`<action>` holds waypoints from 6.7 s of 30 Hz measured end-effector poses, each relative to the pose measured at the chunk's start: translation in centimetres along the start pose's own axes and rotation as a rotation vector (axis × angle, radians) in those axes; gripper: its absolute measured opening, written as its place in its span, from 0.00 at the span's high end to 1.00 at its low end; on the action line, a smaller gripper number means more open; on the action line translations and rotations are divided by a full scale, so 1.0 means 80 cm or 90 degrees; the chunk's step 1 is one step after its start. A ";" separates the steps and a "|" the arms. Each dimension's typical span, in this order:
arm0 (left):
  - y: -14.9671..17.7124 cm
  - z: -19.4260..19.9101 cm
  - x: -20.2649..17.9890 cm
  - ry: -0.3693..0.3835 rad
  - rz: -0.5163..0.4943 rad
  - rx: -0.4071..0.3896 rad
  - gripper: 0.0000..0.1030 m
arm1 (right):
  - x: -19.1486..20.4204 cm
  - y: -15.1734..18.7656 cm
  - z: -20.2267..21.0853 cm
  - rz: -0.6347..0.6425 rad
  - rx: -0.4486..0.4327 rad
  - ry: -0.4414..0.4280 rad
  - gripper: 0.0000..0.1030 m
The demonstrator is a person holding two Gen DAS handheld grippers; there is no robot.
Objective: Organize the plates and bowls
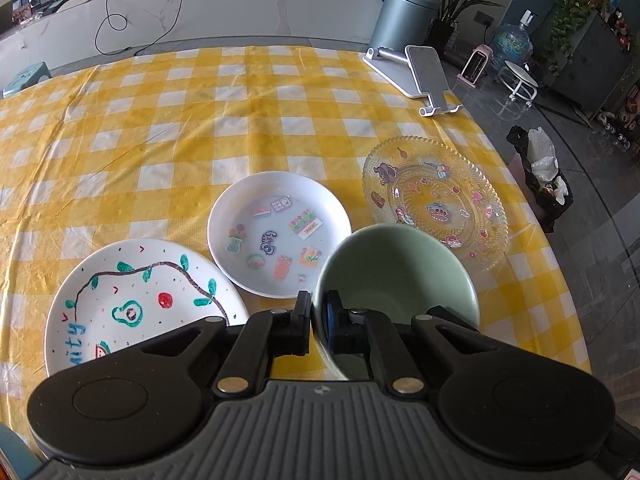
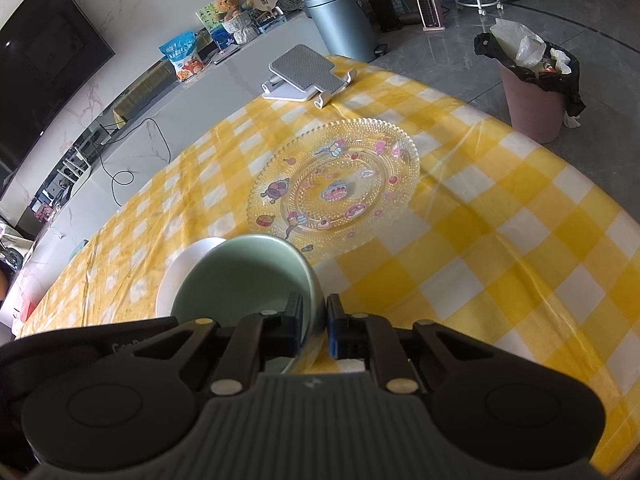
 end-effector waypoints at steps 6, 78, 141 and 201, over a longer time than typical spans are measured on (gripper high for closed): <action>0.012 0.017 0.003 -0.002 0.010 0.005 0.93 | 0.001 0.011 0.014 0.005 0.015 -0.002 0.91; 0.162 0.219 0.261 -0.056 0.199 -0.092 0.87 | 0.264 0.214 0.088 0.331 0.072 -0.099 0.93; 0.052 0.184 0.156 0.026 -0.021 -0.049 0.49 | 0.084 0.108 0.096 0.069 0.000 -0.168 0.67; 0.030 0.112 0.109 0.076 -0.021 0.098 0.85 | 0.002 0.048 0.046 -0.053 0.058 -0.202 0.94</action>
Point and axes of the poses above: each gripper's, at about its wrist camera, not at the fingertips, and z roughly against the way its jaws point, x to its left, y to its underside, the point moved 5 cm from there along -z, roughly the way its jaws point, and after that the axes turned 4 degrees about x, right-handed, at the moved point
